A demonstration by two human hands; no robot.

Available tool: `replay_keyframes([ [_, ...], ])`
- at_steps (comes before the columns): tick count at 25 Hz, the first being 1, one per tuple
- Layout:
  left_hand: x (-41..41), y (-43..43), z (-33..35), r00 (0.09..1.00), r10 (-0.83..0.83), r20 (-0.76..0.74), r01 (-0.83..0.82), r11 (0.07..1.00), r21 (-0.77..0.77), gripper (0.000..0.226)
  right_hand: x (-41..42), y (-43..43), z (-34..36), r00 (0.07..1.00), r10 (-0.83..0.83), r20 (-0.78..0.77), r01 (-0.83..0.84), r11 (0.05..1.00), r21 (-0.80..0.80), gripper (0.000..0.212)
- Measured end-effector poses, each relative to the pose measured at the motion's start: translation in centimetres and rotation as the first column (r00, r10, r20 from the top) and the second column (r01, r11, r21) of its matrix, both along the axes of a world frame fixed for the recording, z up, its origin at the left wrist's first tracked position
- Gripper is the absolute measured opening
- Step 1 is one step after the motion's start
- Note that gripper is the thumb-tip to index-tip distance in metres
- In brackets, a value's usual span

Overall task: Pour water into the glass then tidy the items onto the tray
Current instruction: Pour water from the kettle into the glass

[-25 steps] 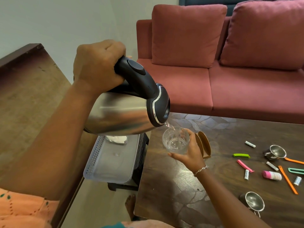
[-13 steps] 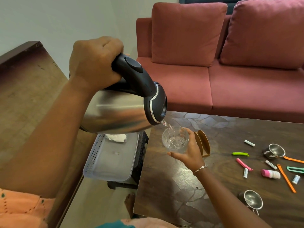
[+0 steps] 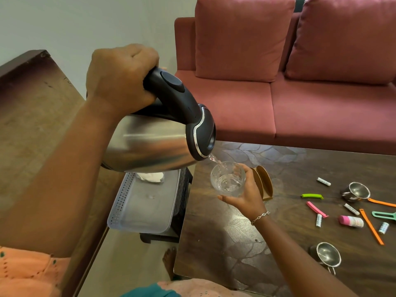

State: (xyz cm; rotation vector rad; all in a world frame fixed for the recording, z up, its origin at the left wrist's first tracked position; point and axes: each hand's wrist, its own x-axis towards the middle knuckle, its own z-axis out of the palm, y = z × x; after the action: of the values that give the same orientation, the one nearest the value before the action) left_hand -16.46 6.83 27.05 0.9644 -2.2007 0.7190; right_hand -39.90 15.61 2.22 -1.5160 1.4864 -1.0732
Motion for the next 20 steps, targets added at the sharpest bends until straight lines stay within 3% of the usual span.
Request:
replay_keyframes([
  [20, -0.24, -0.2, 0.05, 0.997, -0.021, 0.07, 0.021, 1.0, 0.013, 0.024, 0.15, 0.11, -0.54, 1.0, -0.005, 0.004, 0.005, 1.0, 0.003, 0.093],
])
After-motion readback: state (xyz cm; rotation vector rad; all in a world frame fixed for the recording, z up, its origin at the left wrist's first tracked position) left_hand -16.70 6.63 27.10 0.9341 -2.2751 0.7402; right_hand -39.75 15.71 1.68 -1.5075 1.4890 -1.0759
